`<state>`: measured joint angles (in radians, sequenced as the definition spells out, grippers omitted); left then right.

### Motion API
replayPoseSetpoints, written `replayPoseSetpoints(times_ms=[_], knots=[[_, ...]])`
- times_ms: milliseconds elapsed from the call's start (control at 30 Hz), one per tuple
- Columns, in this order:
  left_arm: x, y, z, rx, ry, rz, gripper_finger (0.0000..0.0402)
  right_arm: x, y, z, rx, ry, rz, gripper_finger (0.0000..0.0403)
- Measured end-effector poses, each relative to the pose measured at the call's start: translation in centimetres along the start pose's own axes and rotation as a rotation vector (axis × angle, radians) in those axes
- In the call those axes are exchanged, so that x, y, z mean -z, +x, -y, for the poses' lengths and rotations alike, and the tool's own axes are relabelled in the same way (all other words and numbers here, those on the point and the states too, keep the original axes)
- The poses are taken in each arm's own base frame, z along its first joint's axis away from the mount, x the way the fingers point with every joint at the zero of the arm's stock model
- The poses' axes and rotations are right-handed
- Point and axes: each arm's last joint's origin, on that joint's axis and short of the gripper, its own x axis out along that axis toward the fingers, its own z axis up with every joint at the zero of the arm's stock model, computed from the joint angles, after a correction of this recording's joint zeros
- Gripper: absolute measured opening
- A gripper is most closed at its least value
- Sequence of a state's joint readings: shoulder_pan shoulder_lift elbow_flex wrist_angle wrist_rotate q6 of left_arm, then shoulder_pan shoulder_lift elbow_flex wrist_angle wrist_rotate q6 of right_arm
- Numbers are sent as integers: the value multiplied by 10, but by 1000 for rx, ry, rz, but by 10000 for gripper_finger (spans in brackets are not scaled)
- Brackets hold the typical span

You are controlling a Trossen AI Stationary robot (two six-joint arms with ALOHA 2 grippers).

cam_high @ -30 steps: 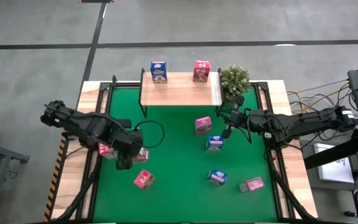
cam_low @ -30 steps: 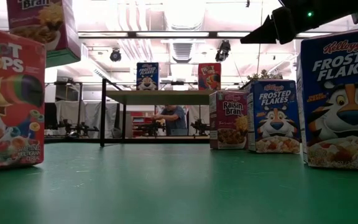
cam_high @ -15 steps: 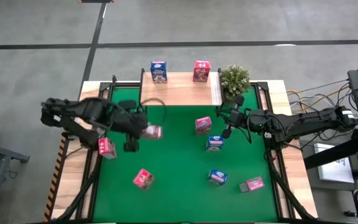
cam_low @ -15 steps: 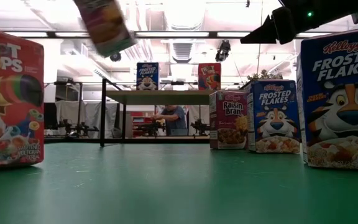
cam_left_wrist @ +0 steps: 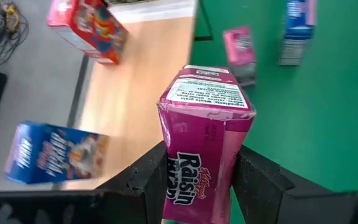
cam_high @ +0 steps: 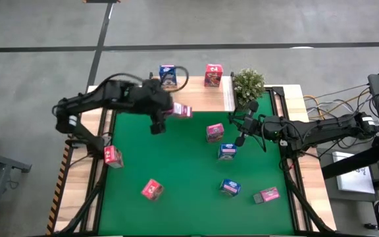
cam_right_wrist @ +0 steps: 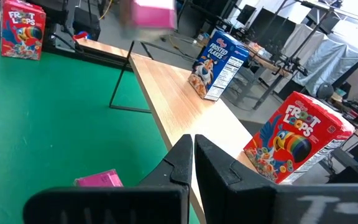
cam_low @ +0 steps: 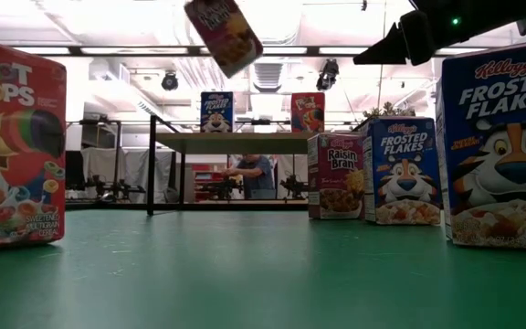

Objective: Stack cereal on shelf
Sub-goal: Put the bottom left violet cereal box on the shelf

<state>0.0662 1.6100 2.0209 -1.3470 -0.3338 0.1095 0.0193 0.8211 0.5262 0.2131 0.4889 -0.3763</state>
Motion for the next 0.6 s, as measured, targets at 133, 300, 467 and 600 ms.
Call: replayPoseSetpoints(times_ms=[133,300,467,600], knots=[[-19,22,-20,23,5,-12,141,0,0,0,-1,0,0,9],[-29,50,-48,36,30,-112,141,0,0,0,-1,-1,0,9],[-22,80,-69,12,26,-180,141,0,0,0,-2,-4,-5,9],[-15,98,-85,-12,-14,-205,141,1,0,0,-3,-10,-8,9]])
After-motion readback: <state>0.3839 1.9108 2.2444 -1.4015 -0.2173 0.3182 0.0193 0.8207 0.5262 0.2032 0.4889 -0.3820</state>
